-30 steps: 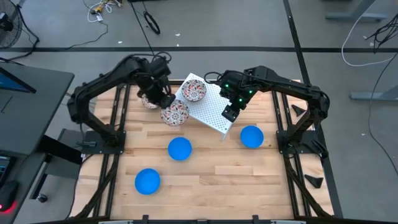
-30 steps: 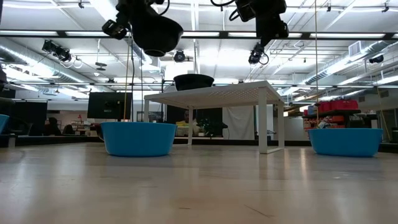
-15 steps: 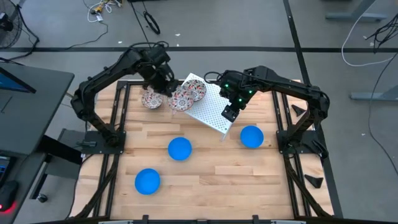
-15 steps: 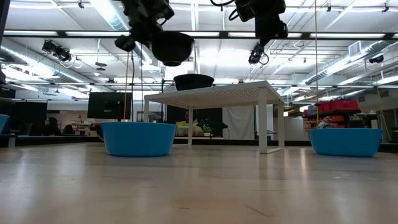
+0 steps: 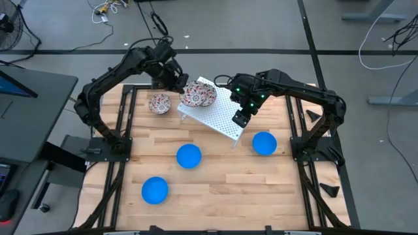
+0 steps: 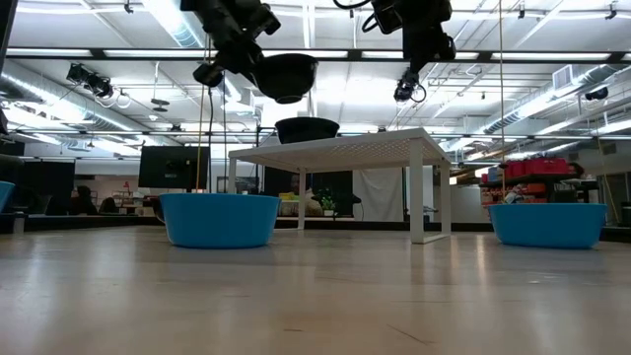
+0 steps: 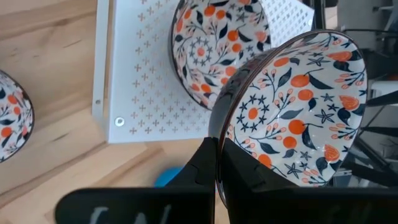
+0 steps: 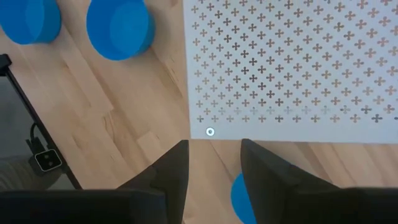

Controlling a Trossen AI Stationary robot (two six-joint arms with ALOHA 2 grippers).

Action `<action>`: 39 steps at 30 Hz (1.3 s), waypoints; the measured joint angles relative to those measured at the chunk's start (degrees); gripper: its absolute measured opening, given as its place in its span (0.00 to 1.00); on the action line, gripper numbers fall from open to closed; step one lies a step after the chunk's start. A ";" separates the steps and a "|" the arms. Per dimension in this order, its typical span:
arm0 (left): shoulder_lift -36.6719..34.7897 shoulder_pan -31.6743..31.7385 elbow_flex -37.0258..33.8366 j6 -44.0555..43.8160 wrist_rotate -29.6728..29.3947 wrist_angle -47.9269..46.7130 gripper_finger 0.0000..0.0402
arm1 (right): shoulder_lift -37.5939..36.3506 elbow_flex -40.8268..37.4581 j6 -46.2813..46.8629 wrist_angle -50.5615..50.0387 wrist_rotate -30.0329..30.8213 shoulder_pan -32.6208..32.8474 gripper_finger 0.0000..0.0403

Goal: Pick & Place Mini bowls
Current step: Stack the bottom white patterned bowl on top of the other white patterned bowl on the shelf

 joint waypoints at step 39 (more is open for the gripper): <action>20.26 -0.71 24.73 7.60 -6.80 -15.44 0.02 | 0.00 0.00 0.92 0.52 0.02 0.09 0.36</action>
